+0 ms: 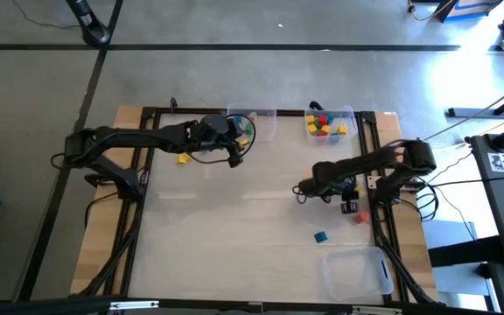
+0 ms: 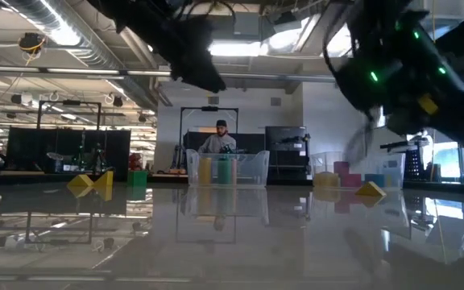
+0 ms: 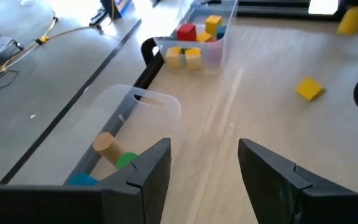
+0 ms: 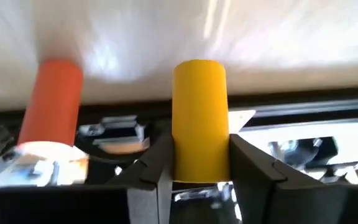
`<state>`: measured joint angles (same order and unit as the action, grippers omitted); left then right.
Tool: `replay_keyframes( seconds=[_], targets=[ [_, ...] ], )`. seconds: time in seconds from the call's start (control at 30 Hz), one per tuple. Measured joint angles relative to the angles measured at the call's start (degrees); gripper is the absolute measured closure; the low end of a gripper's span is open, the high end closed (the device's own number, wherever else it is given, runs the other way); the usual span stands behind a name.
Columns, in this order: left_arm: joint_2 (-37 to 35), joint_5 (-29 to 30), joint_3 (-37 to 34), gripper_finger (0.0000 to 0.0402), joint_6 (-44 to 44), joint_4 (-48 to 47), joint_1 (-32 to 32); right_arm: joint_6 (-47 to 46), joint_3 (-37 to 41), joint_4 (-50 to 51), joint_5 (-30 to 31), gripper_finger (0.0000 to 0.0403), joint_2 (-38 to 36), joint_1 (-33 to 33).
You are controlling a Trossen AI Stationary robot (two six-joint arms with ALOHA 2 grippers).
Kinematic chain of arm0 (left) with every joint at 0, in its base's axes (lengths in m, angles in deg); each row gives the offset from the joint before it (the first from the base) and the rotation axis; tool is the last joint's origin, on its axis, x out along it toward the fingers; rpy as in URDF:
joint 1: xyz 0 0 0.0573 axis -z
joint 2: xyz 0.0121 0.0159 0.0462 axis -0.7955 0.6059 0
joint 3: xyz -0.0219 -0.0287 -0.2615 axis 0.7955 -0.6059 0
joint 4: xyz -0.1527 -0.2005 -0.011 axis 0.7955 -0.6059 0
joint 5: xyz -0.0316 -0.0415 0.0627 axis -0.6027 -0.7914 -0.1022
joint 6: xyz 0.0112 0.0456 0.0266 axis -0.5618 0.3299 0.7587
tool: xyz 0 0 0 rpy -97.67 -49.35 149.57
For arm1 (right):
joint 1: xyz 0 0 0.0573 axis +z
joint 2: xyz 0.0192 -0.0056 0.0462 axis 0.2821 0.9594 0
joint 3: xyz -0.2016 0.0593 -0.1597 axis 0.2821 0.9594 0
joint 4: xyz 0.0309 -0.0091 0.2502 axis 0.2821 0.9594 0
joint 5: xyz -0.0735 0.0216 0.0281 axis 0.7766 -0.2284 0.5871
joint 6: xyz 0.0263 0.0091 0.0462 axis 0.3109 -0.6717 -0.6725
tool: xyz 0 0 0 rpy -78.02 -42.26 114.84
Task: Sort blocks by size
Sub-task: Put the yellow cylindrical block into the top left transparent bin
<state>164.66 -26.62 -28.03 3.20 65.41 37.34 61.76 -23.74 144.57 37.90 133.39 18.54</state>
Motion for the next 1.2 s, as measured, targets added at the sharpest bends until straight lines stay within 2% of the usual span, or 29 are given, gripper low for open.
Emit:
replay_keyframes(
  seconds=[0.2, 0.4, 0.6, 0.87, 1.03, 1.2],
  targets=[
    [-4.01, 0.01, 0.0, 0.0226, -0.02, -3.58, 0.52, 0.15, -8.59, -2.51, 7.8, 0.0278, -3.92, -3.6],
    [-5.42, 0.03, -0.51, 0.0226, -1.2, -8.48, 0.76, 2.81, -14.11, -19.64, 12.19, 0.0278, -7.53, -10.56],
    [-10.54, 0.22, -9.3, 0.0226, -5.54, -5.6, 1.83, 9.07, -14.35, -43.81, 9.91, 0.0278, -7.84, -17.8],
    [-18.8, 0.92, -20.62, 0.0226, -15.24, -1.94, 3.54, 10.59, -14.35, -76.71, 6.37, 0.0278, -2.71, -25.59],
    [-20.55, 0.92, -22.61, 0.0226, -17.99, -2.25, 5.92, 10.58, -14.35, -85.06, 3.87, 0.0277, 3.07, -29.55],
    [-20.59, 0.93, -22.62, 0.0226, -17.3, -1.66, 7.19, 9.86, -14.25, -87.16, 4.07, 0.0268, 8.57, -32.82]
  ],
)
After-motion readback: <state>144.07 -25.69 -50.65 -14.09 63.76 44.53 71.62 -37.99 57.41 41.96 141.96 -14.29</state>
